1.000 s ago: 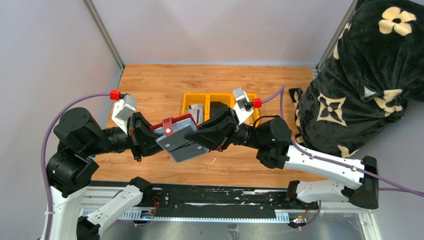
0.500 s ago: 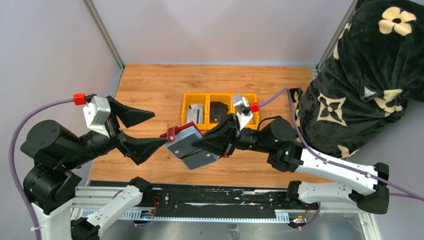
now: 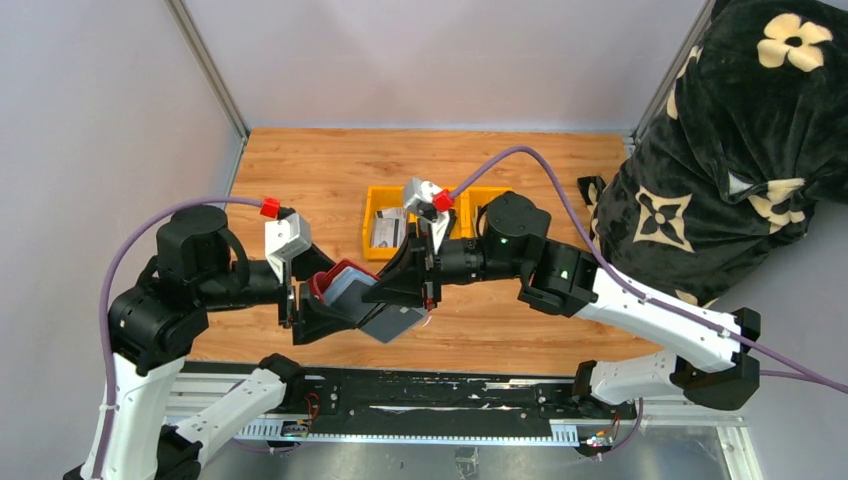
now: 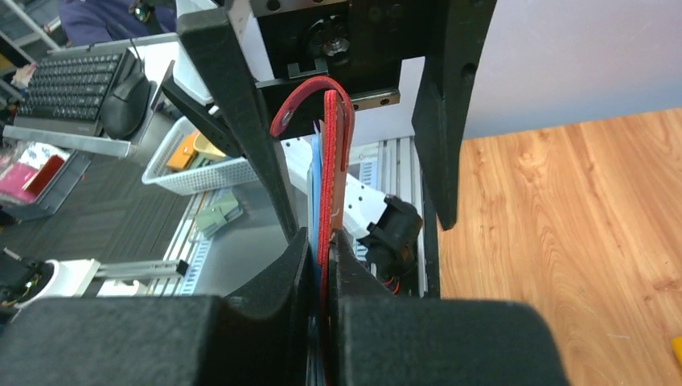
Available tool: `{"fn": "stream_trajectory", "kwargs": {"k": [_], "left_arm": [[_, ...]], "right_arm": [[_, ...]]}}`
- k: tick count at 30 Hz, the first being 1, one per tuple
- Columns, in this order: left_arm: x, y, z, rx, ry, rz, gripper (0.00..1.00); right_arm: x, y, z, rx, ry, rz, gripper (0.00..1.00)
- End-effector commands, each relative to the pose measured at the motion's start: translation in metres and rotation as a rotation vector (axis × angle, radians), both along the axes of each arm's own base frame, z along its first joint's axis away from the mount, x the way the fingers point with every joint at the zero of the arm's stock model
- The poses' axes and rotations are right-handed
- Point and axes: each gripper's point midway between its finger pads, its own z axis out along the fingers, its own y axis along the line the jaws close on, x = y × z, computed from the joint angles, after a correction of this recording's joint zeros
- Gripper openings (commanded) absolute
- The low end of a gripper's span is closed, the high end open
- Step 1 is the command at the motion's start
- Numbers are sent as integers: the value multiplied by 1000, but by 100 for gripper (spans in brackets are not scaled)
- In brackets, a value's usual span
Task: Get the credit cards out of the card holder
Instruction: Open the card holder at the center of the board, then remove the credit card from the card holder.
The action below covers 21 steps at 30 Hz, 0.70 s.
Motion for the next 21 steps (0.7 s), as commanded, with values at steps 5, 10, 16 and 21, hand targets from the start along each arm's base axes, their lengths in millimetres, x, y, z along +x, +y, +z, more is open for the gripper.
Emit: {"fn": "stream_trajectory", "kwargs": {"k": [5,10,16,21], "left_arm": [[-19,2,-21,33,17,-98,42],[-13,4,-31,59,2,-78,13],[5,8,-18,66,-77,9,1],[4,7,20,-67,-188,63,0]], "right_arm": [[-12,9,-17,-136,-13,111,8],[-12,7,-13,-114,12,131,38],[-11,-9,-26,-61,23,99,59],[-9,-19,-54,-26,22,58,62]]}}
